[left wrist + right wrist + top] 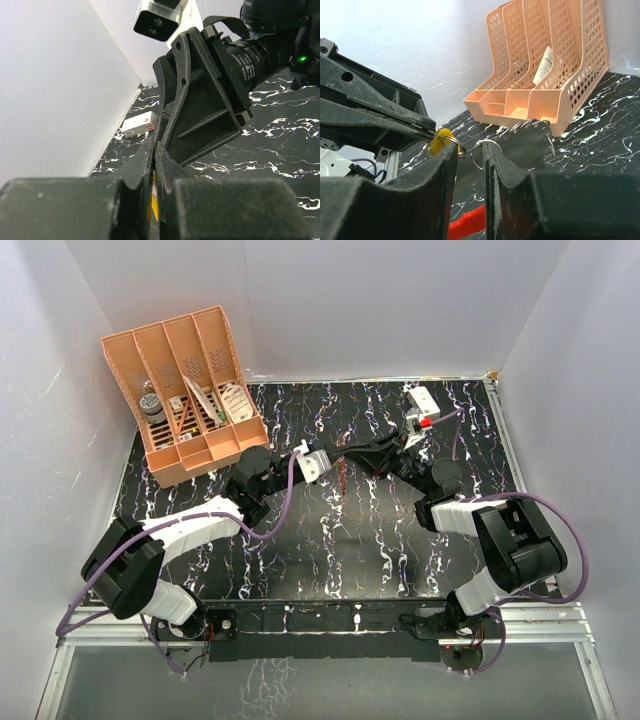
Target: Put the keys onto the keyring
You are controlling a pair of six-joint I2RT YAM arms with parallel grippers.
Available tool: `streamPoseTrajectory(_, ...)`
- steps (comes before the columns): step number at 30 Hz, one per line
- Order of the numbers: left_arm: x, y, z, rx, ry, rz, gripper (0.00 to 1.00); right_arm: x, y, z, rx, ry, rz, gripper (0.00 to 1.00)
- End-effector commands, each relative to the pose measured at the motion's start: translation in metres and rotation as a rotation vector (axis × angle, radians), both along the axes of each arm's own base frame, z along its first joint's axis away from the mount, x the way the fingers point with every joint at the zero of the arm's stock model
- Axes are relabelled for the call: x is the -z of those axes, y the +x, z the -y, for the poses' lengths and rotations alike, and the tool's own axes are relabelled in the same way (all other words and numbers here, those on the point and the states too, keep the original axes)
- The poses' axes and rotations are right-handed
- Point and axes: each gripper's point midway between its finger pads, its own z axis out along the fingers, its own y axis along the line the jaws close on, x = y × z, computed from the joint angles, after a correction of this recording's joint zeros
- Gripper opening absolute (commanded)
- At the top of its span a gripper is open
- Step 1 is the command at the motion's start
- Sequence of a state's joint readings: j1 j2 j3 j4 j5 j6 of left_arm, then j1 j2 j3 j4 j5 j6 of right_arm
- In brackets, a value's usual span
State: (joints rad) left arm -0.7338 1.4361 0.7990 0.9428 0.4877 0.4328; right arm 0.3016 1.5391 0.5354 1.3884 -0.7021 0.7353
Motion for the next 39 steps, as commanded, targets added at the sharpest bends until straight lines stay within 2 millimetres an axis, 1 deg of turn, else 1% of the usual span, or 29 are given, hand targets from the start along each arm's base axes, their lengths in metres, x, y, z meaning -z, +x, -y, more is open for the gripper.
streamPoseTrajectory(1, -0.041, -0.003, 0.002, 0.027, -0.077, 0.09, 0.0, -0.028, 0.002, -0.005, 0.006, 0.032, 0.117, 0.24)
streamPoseTrajectory(5, -0.041, -0.003, 0.002, 0.029, -0.079, 0.09, 0.0, -0.029, 0.002, -0.007, 0.007, 0.034, 0.122, 0.23)
streamPoseTrajectory(9, -0.041, -0.003, 0.002, 0.03, -0.082, 0.089, 0.0, -0.031, 0.004, -0.008, 0.018, 0.034, 0.129, 0.16)
streamPoseTrajectory(13, -0.042, -0.002, 0.002, 0.029, -0.08, 0.089, 0.0, -0.03, 0.005, -0.009, 0.041, 0.019, 0.139, 0.03)
streamPoseTrajectory(15, -0.043, -0.002, 0.002, 0.028, -0.08, 0.092, 0.0, -0.03, 0.006, -0.009, 0.054, 0.006, 0.142, 0.0)
streamPoseTrajectory(19, -0.043, 0.0, 0.002, 0.02, -0.075, 0.094, 0.0, -0.03, 0.007, -0.01, 0.1, -0.041, 0.181, 0.0)
streamPoseTrajectory(27, -0.04, 0.006, 0.002, 0.003, -0.066, 0.092, 0.0, -0.028, 0.005, -0.014, 0.223, -0.222, 0.312, 0.0)
streamPoseTrajectory(34, -0.04, 0.017, -0.002, -0.016, -0.06, 0.093, 0.0, -0.028, 0.001, -0.01, 0.264, -0.331, 0.404, 0.0)
streamPoseTrajectory(39, -0.039, 0.025, -0.006, -0.018, -0.057, 0.086, 0.0, -0.024, -0.001, -0.009, 0.276, -0.419, 0.456, 0.0)
